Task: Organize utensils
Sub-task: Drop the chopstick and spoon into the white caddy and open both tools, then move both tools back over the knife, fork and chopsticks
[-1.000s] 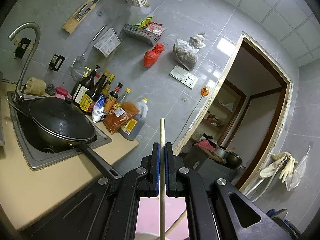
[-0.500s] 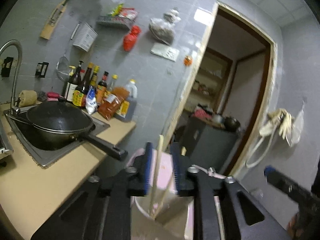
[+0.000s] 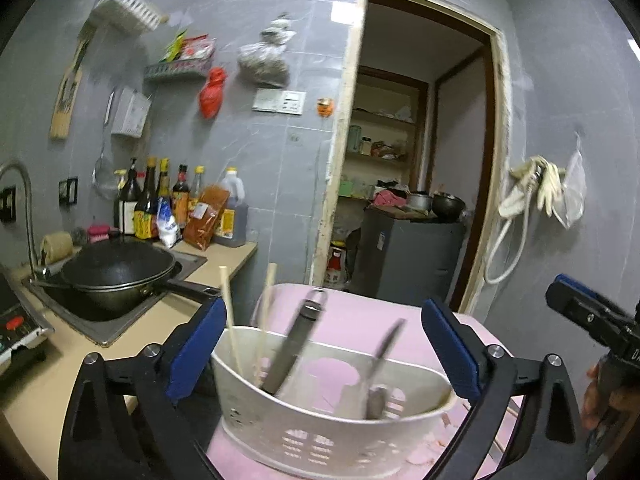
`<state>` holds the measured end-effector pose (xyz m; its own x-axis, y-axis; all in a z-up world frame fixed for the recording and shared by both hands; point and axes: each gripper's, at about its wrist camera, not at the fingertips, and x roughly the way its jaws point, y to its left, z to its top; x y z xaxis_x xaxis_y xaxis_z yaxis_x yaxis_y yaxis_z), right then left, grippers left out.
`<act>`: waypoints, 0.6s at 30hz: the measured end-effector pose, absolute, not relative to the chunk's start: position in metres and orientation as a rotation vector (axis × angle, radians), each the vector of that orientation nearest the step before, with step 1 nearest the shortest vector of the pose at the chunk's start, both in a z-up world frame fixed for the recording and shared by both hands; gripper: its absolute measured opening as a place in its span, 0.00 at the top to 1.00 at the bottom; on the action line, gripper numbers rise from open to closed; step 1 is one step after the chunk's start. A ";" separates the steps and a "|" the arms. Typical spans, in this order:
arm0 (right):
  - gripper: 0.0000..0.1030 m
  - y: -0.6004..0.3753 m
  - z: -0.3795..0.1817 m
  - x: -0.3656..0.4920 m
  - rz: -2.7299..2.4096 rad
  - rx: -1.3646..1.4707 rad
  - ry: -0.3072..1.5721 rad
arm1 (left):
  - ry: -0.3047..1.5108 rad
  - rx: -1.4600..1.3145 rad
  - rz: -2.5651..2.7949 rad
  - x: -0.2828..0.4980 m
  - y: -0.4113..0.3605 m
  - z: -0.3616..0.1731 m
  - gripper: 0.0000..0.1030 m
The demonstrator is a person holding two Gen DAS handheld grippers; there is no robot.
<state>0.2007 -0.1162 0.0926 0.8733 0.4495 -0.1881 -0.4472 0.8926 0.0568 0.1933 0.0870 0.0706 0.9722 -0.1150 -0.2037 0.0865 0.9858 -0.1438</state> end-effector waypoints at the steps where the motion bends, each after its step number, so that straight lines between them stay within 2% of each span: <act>1: 0.00 -0.124 0.092 0.198 0.447 0.006 0.194 | 0.214 -0.122 -0.108 0.191 0.079 0.070 0.06; 18: 0.00 -0.254 0.059 0.182 0.171 -0.022 0.333 | 0.362 -0.015 -0.326 0.186 -0.043 0.034 0.06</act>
